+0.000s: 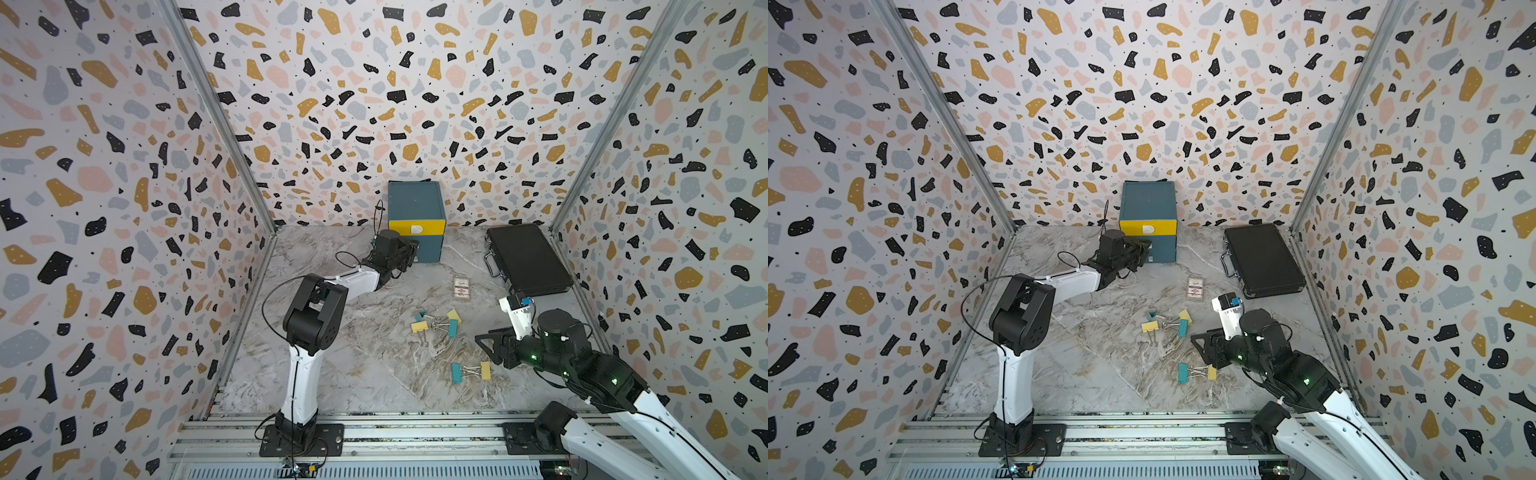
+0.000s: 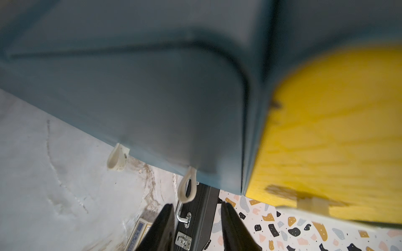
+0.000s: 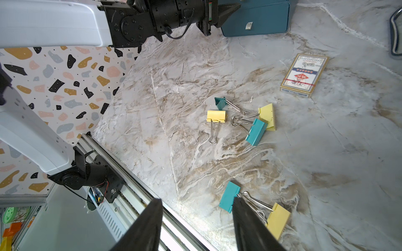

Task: Put the binder clips in the drawer according to color
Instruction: Open the drawer in the storage box.

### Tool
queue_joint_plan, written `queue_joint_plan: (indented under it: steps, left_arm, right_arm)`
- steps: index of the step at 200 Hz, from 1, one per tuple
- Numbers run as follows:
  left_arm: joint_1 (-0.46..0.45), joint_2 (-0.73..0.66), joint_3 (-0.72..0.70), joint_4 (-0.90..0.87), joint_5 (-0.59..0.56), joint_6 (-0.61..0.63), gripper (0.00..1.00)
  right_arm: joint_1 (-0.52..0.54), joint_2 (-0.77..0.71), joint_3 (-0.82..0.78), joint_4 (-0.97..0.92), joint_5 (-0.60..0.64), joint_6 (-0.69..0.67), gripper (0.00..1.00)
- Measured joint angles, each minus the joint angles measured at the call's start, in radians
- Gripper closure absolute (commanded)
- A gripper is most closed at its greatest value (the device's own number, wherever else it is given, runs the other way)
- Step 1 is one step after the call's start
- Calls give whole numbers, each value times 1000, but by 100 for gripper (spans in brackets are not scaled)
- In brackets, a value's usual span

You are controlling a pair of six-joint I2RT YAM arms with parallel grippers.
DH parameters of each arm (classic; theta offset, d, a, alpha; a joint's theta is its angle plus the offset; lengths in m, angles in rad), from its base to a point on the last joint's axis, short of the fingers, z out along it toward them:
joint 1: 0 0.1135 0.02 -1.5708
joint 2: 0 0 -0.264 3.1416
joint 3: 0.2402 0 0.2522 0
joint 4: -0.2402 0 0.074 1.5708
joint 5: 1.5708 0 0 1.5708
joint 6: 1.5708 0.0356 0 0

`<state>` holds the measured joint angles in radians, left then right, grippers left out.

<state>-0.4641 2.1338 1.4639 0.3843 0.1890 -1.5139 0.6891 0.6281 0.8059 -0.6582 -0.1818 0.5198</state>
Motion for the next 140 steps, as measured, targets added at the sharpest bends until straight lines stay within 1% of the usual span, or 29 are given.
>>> queue_joint_plan:
  steps: [20, 32, 46, 55, 87, 104, 113, 140]
  left_arm:
    - [0, 16, 3, 6, -6, -6, 66]
    - [0, 23, 4, 13, -11, -13, 71]
    - [0, 35, 9, 29, -16, -23, 79]
    - [0, 44, 10, 50, -19, -25, 82]
    - [-2, 76, 10, 135, -41, -53, 84]
    - [-2, 79, 10, 156, -53, -62, 92]
    - [-3, 79, 10, 163, -59, -67, 100]
    - [-5, 79, 8, 169, -67, -75, 100]
  right_arm:
    - [0, 14, 0, 0, 3, -4, 43]
    - [-1, 19, 0, 0, 5, -6, 43]
    - [-2, 21, 0, 0, 9, -8, 43]
    - [-2, 22, 0, 0, 11, -8, 43]
    - [-5, 23, -1, 0, 11, -8, 43]
    - [-6, 23, -7, 0, 11, -9, 43]
    - [-8, 23, -11, 0, 11, -11, 43]
    - [-11, 29, -14, 0, 14, -15, 43]
